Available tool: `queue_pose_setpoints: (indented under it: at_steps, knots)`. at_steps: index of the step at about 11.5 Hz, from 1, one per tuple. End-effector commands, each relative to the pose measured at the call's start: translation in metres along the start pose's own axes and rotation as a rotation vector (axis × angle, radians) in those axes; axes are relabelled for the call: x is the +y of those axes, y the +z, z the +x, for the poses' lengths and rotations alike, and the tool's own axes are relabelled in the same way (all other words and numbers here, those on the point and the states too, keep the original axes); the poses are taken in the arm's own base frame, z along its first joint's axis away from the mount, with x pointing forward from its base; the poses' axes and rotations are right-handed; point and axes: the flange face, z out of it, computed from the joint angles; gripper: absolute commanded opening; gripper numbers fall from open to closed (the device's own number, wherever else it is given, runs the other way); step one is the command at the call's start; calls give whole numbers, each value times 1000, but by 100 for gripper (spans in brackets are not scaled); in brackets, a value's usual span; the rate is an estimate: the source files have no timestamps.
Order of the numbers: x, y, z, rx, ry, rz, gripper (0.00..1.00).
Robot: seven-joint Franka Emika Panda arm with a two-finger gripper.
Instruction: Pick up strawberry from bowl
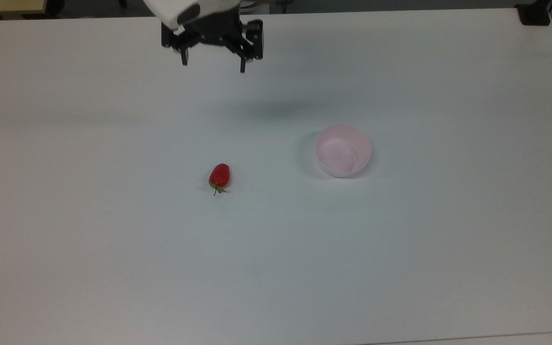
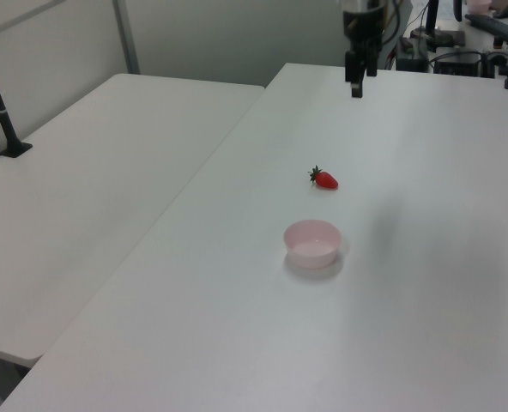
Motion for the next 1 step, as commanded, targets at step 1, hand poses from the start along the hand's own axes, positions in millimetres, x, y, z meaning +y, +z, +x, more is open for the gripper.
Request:
queue_pose_setpoints:
  at_steps: [1]
  knots:
    - [18, -12, -19, 9, 3, 23, 100]
